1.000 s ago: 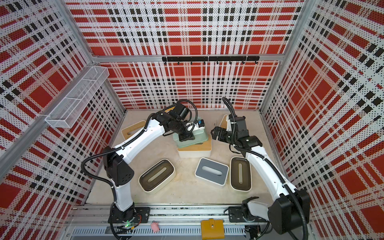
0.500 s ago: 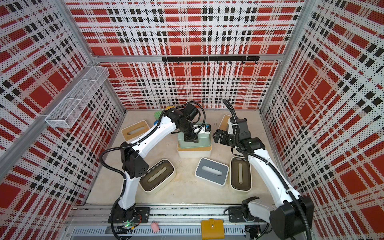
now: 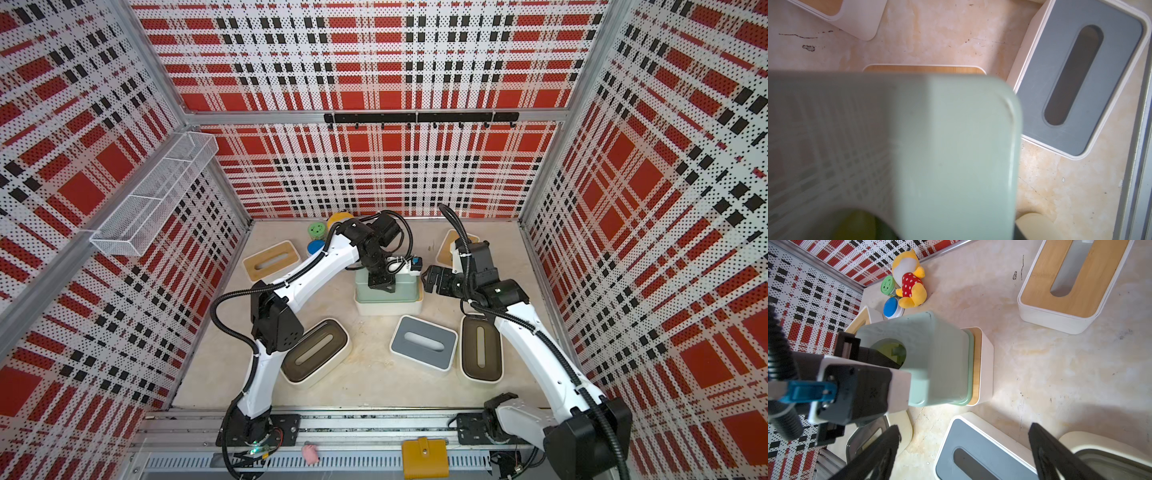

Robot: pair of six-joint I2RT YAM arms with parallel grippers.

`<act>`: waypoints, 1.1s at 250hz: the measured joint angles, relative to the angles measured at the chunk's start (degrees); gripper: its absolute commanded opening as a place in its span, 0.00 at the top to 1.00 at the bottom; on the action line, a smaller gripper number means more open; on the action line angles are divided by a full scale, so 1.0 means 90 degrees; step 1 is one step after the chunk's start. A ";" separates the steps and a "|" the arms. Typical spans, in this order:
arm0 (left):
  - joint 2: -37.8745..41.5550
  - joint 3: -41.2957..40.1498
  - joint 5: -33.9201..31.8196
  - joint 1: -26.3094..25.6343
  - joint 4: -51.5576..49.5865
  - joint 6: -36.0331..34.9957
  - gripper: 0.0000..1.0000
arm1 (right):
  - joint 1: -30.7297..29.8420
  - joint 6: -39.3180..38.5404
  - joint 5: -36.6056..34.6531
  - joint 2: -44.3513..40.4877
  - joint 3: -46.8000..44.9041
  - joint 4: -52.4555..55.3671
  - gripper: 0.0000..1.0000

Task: Stack the tissue boxes
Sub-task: Place the tissue box at the tissue box.

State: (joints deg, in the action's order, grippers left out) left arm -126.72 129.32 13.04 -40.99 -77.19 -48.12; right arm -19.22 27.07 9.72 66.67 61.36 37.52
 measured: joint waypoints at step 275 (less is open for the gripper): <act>-0.0015 0.0153 -0.0602 -0.0066 0.0340 -0.0046 0.41 | -0.0005 0.0015 0.0000 0.0000 -0.0066 -0.0056 0.00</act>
State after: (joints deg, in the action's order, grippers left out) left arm -126.85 130.69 7.62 -41.58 -74.13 -48.53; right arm -19.27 27.20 9.72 66.67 60.77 37.01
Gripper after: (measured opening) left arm 0.580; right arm 0.996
